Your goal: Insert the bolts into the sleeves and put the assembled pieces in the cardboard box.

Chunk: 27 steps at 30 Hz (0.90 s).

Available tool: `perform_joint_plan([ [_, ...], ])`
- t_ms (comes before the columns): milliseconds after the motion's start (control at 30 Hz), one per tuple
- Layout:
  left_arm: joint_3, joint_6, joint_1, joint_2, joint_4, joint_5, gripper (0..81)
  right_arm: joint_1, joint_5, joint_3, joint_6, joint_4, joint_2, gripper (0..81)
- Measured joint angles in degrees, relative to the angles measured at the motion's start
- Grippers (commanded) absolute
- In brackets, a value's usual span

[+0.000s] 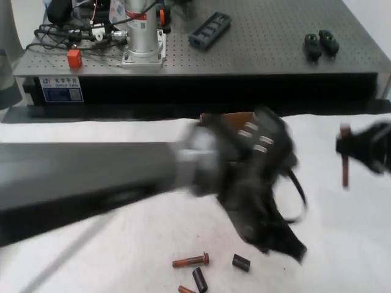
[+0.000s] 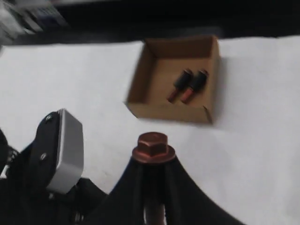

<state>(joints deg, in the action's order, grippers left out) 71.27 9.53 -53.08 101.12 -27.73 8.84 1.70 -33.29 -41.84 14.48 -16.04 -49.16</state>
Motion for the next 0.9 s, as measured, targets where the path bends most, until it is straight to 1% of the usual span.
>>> perform_joint_plan([
  [33,-0.9,0.0,0.1,-0.8,1.0,0.0,0.6,-1.1,-0.7,0.0,1.6,2.0,0.0,3.2],
  [67,-4.7,0.0,0.3,-4.1,5.6,0.0,0.6,-2.5,-1.3,0.0,3.3,4.0,0.0,3.2],
  [133,-13.2,0.1,0.5,-11.1,18.7,0.7,0.6,-5.3,-1.8,0.0,5.2,6.6,0.0,3.2],
  [167,-21.1,0.1,0.5,-16.9,31.5,2.1,0.6,-6.6,-1.8,0.0,5.7,7.5,0.0,3.2],
  [267,-29.0,1.1,0.5,-23.1,45.5,3.3,0.6,-8.7,-1.5,0.0,6.4,8.4,0.0,3.2],
  [300,-30.3,2.0,0.5,-24.3,48.0,3.5,0.6,-9.6,-1.3,0.0,6.6,8.5,0.0,3.2],
  [433,-32.1,3.9,0.7,-26.6,52.7,3.5,0.6,-11.5,-0.5,0.0,6.7,8.7,0.0,3.2],
  [600,-32.1,4.5,1.3,-26.9,55.0,3.5,0.6,-12.8,-0.1,0.0,6.7,8.6,0.0,3.2],
  [900,-32.3,5.4,1.2,-26.9,56.8,3.5,0.6,-13.0,1.5,0.0,6.7,8.8,0.0,3.2],
])
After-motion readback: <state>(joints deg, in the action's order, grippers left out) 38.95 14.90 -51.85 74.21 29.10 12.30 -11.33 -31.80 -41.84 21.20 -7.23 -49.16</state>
